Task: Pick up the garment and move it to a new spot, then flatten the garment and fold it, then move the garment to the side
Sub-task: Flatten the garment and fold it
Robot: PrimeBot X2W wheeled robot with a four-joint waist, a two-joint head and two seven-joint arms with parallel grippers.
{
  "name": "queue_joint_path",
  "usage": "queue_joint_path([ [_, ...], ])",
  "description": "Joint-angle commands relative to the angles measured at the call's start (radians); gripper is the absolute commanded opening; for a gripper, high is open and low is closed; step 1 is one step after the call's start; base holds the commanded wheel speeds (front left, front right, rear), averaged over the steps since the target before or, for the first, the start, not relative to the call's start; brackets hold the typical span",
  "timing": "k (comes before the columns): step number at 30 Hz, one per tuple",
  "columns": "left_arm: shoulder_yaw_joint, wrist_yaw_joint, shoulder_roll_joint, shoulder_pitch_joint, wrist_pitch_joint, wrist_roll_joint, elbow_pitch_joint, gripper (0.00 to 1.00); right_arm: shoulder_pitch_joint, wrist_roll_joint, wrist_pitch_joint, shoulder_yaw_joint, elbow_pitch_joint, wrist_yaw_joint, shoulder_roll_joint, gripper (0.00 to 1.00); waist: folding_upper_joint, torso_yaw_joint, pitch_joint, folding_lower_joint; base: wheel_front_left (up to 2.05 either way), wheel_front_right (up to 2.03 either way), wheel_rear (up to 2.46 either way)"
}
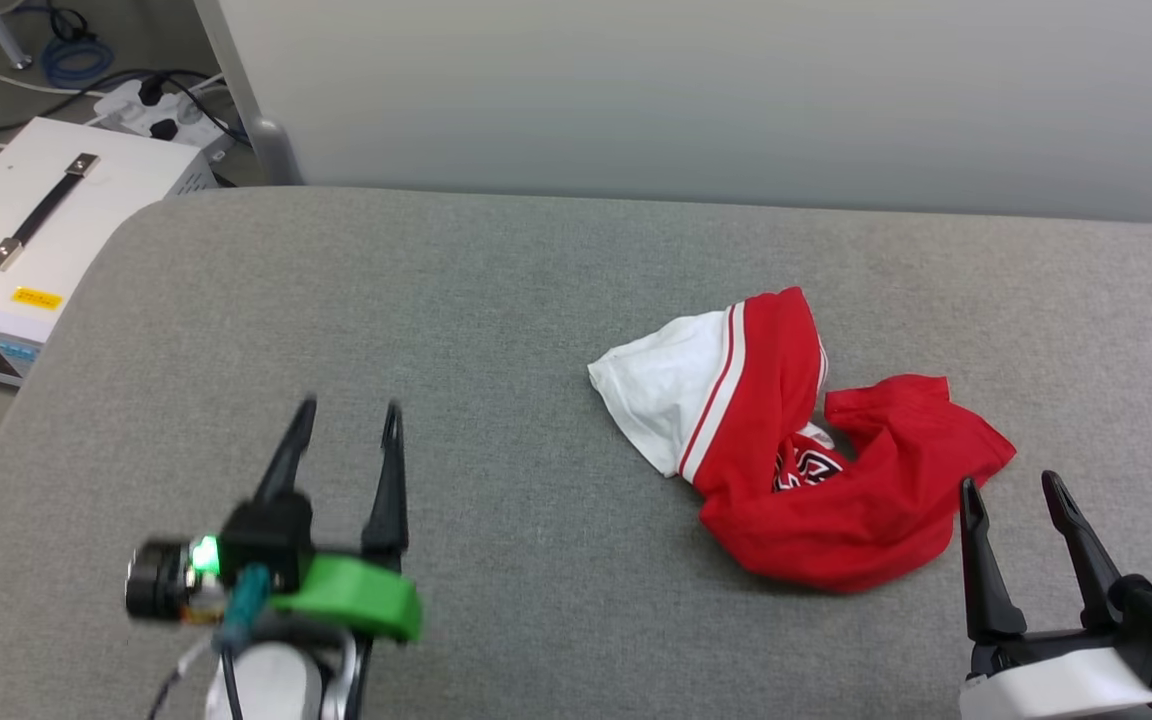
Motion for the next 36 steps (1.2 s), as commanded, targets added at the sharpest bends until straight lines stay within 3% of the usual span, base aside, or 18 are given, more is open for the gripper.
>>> queue_joint_path([
  [1,0.002,-0.019,0.007,-0.060,-0.006,0.004,0.007,1.00,-0.022,-0.005,-0.005,0.002,-0.005,-0.001,-0.002,1.00,0.0000,-0.008,0.019,0.0000,0.00,0.00,0.00],
  [7,-0.031,-0.101,0.051,-0.291,-0.006,0.028,0.073,1.00,-0.062,-0.013,-0.005,0.015,-0.010,-0.001,-0.002,1.00,0.0000,-0.043,0.073,0.0000,0.00,0.00,0.00],
  [9,-0.088,-0.136,0.082,-0.457,-0.006,0.022,0.173,1.00,-0.093,-0.016,-0.005,0.023,-0.011,-0.001,-0.002,1.00,0.0000,-0.070,0.111,0.0000,0.00,0.00,0.00],
  [15,-0.222,-0.148,0.113,-0.691,0.086,-0.080,0.322,1.00,-0.137,-0.014,-0.005,0.029,-0.015,-0.001,-0.002,1.00,0.0000,-0.109,0.163,0.0000,0.00,0.00,0.00],
  [19,-0.369,-0.149,0.142,-0.816,0.219,-0.212,0.386,1.00,-0.156,-0.008,-0.005,0.032,-0.017,-0.001,-0.002,1.00,0.0000,-0.128,0.191,0.0000,0.00,0.00,0.00],
  [24,-0.575,-0.149,0.181,-0.929,0.539,-0.430,0.455,1.00,-0.180,-0.004,-0.005,0.036,-0.016,-0.001,-0.002,1.00,0.0000,-0.152,0.223,0.0000,0.00,0.00,0.00],
  [28,-0.706,-0.149,0.218,-0.999,0.723,-0.571,0.465,1.00,-0.202,-0.001,-0.005,0.040,-0.016,-0.001,-0.002,1.00,0.0000,-0.171,0.248,0.0000,0.00,0.00,0.00],
  [36,-0.905,-0.149,0.266,-1.072,0.906,-0.733,0.525,1.00,-0.242,0.009,-0.005,0.053,-0.021,-0.001,-0.002,1.00,0.0000,-0.211,0.308,0.0000,0.00,0.00,0.00],
])
